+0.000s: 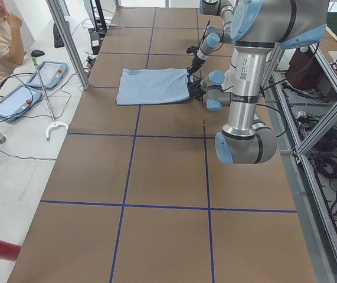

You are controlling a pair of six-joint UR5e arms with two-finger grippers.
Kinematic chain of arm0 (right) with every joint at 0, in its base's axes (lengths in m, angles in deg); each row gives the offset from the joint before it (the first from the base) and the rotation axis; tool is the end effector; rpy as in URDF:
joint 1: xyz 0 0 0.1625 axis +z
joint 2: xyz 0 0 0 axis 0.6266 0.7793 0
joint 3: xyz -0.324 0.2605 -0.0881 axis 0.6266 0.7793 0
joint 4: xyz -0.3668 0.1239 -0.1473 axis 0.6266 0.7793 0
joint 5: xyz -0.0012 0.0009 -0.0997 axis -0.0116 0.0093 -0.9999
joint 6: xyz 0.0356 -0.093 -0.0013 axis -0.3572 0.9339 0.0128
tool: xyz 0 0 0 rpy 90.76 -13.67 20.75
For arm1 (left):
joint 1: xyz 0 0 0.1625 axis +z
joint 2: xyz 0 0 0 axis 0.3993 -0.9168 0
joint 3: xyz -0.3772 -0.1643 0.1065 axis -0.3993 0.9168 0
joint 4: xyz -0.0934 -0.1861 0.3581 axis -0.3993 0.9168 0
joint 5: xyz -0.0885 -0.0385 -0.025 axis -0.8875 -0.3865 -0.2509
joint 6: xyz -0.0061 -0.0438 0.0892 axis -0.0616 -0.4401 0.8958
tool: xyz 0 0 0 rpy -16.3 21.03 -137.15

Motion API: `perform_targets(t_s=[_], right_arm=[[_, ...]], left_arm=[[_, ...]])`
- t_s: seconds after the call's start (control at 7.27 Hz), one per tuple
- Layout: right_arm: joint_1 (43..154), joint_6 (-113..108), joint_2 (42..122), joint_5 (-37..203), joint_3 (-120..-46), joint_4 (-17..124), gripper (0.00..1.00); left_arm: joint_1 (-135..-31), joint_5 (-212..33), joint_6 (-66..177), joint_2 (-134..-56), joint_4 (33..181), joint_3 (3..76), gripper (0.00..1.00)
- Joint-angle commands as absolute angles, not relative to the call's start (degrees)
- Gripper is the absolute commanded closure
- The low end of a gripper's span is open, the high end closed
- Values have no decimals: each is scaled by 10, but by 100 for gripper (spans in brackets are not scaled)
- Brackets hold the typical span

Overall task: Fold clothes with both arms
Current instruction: 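Adjust the right gripper at the near corner while the left gripper holds still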

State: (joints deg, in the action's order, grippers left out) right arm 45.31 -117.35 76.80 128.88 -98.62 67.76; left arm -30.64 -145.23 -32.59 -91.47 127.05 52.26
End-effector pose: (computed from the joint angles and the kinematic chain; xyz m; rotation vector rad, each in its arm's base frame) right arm -0.5768 -0.2357 0.2748 0.1109 -0.8466 0.9250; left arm 0.5523 -0.2249 0.3033 0.1166 1.3449 -0.4431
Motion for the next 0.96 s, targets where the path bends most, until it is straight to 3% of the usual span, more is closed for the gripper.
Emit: perform_targets(t_s=[0.0,0.14,0.82], right_arm=[[465,-1100,774,1299,-993,684,37],[466,-1064,783,1299,-994,697,4],[461,-1051,787,1299,-991,729,2]], left_arm=[[-306,-1454,-325,-914,1270,521,100],[-306,-1454,-325,-914,1270,521,100],[-306,-1453,-326,-912,1270,519,100]])
